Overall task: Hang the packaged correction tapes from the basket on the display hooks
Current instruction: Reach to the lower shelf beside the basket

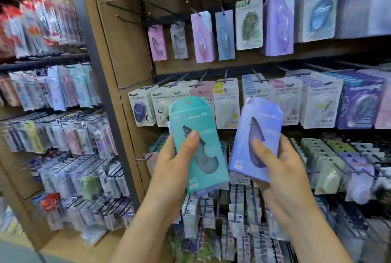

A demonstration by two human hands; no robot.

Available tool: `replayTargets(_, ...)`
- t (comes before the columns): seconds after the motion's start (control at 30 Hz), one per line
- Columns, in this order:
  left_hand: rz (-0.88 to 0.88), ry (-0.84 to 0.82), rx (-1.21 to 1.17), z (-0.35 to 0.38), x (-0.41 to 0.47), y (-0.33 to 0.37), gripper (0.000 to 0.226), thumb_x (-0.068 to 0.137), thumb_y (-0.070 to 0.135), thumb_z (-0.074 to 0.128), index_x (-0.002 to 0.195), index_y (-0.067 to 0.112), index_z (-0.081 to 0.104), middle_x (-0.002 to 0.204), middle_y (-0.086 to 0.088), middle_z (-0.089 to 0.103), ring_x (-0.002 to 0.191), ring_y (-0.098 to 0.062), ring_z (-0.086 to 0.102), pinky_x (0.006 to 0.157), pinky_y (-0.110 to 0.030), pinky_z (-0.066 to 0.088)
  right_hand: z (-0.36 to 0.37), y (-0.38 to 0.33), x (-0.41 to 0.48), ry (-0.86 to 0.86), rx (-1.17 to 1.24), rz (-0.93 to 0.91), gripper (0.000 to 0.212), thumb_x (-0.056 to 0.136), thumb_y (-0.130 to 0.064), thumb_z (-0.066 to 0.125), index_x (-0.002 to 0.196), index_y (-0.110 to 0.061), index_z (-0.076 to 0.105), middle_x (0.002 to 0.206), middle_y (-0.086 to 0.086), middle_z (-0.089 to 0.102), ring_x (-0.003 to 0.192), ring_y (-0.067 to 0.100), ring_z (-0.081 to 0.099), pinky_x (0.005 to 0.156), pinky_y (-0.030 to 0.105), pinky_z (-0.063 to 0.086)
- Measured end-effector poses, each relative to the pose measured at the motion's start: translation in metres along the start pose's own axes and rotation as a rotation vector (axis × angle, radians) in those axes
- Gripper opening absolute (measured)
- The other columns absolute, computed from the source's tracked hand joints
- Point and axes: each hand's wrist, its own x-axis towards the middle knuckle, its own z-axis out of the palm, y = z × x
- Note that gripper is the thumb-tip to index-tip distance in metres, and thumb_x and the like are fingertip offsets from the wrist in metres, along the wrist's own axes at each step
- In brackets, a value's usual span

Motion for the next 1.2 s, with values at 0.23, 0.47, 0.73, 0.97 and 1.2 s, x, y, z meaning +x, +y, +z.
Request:
replayTargets(0.23,0.008,-0.09,-0.108,-0.006,0.035,0.032,0.053,0.077,0.047,0.055,0.12,0.018,0.063,0.102,-0.007,0.075,0.086,-0.022,0.072,0.067,-0.036,0.061,0.03,-0.019,0.036,-0.106,-0.436,-0.197,0.031,0.101,-0.018,0.054,0.109,-0.044,0.068,0.12,-0.024,0.066,0.114,-0.004,0.059,0.097,0.02,0.049)
replayTargets(0.47,0.025,-0.136,-0.186,-0.005,0.085,0.042,0.051,0.074,0.046,0.059,0.114,0.016,0.067,0.104,-0.011,0.075,0.087,-0.023,0.073,0.072,-0.035,0.061,0.067,-0.023,0.062,-0.384,-0.198,0.099,0.046,0.075,-0.047,0.056,0.103,-0.013,0.071,0.098,0.015,0.076,0.081,0.039,0.074,0.066,0.048,0.062)
replayTargets(0.73,-0.037,-0.189,-0.378,-0.035,0.147,0.065,0.055,0.081,0.047,0.055,0.123,0.012,0.066,0.114,-0.016,0.072,0.092,-0.028,0.072,0.077,-0.041,0.061,0.098,-0.018,0.123,-0.438,-0.264,0.048,0.032,0.076,-0.046,0.08,0.105,-0.032,0.075,0.116,-0.001,0.073,0.112,0.024,0.068,0.104,0.05,0.047)
replayTargets(0.97,0.069,-0.24,-0.439,-0.077,0.197,0.097,0.04,0.084,0.037,0.051,0.104,0.013,0.075,0.106,-0.014,0.074,0.083,-0.025,0.073,0.074,-0.042,0.061,0.146,-0.022,0.161,-0.294,-0.503,-0.117,0.012,0.092,-0.017,0.063,0.094,-0.017,0.075,0.094,0.003,0.074,0.09,0.021,0.071,0.082,0.046,0.059)
replayTargets(1.2,0.538,0.086,0.218,-0.138,0.256,0.118,0.056,0.099,0.009,0.052,0.128,0.056,0.05,0.119,0.005,0.065,0.098,-0.019,0.07,0.079,-0.035,0.059,0.169,-0.02,0.195,-0.221,-0.412,-0.168,0.011,0.092,-0.017,0.062,0.097,-0.015,0.072,0.097,0.002,0.073,0.077,0.008,0.07,0.054,0.016,0.053)
